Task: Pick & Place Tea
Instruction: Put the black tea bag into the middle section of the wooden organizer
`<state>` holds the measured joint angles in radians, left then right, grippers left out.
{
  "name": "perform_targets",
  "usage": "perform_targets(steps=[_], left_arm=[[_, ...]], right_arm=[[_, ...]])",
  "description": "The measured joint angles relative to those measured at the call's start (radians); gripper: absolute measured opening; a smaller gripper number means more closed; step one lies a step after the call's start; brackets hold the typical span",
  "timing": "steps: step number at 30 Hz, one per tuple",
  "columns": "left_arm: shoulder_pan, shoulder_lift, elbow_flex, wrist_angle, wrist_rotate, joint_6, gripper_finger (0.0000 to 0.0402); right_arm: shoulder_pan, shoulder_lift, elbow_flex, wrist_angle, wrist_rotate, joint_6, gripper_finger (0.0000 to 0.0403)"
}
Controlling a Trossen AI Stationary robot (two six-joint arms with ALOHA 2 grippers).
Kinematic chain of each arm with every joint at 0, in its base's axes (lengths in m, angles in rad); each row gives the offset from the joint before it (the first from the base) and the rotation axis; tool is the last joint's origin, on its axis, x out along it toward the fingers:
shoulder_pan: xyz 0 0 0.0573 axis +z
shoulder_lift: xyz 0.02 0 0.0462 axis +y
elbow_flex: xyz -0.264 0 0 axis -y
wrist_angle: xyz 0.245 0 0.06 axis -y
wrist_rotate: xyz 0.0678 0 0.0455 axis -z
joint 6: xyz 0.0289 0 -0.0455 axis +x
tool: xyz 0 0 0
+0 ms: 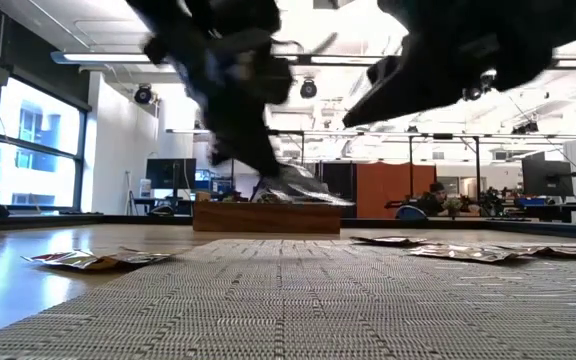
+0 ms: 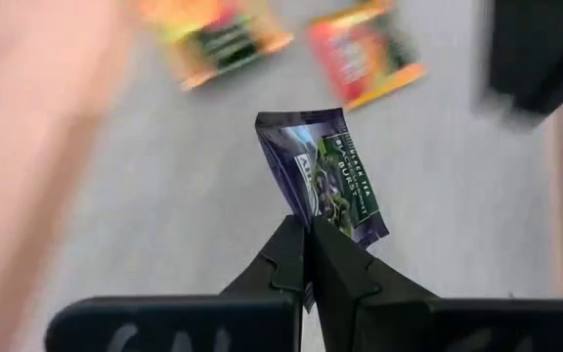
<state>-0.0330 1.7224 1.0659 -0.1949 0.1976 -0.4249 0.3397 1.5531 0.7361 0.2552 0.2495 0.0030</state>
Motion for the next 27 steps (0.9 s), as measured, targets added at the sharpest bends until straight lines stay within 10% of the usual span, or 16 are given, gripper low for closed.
perform_targets(steps=[12, 20, 27], left_arm=[[-0.091, -0.488, -0.099, -0.244, -0.699, 0.028, 0.0003], [-0.131, -0.575, -0.440, 0.270, -0.726, 0.031, 0.0003], [-0.131, -0.575, -0.498, 0.492, -0.730, 0.161, 0.0003]], right_arm=[[-0.089, -0.007, 0.000, 0.020, 0.069, 0.153, 0.0150], [-0.286, 0.132, 0.002, 0.498, -0.026, 0.229, 0.0183], [-0.419, 0.236, 0.002, 0.644, -0.242, 0.470, 0.0175]])
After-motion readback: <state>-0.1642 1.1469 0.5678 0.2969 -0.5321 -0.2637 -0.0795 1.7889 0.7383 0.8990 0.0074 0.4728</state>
